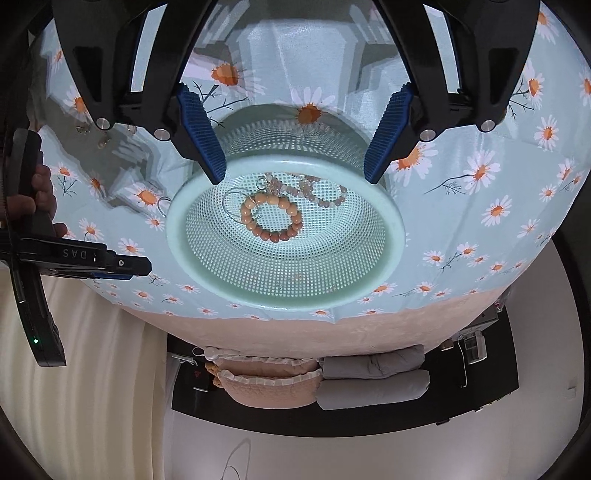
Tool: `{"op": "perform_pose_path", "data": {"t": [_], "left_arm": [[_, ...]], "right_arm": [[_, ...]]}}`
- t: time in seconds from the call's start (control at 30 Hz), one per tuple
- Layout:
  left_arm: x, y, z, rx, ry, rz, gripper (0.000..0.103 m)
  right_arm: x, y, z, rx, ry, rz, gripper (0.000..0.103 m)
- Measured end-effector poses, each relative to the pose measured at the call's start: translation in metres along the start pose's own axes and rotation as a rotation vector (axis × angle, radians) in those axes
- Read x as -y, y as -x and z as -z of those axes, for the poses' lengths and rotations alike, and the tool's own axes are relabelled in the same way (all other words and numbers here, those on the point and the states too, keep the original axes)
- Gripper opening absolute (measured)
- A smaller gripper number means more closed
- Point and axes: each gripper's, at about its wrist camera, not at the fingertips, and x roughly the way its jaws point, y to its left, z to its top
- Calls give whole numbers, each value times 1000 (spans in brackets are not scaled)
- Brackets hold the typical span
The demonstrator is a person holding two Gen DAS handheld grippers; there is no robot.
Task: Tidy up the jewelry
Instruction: 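Carry both earrings over the green basket and open both tools, then grasp the second silver hoop with the right tool while the left tool grasps a silver ring earring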
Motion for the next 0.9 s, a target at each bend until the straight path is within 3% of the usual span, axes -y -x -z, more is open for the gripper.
{"op": "perform_pose_path", "data": {"t": [0.4, 0.9], "left_arm": [[36, 0, 20, -29, -87, 69, 77], [99, -19, 39, -109, -150, 232, 77]], "right_arm": [[-5, -22, 16, -75, 17, 2, 50], [-4, -35, 28, -127, 42, -10, 51]]}}
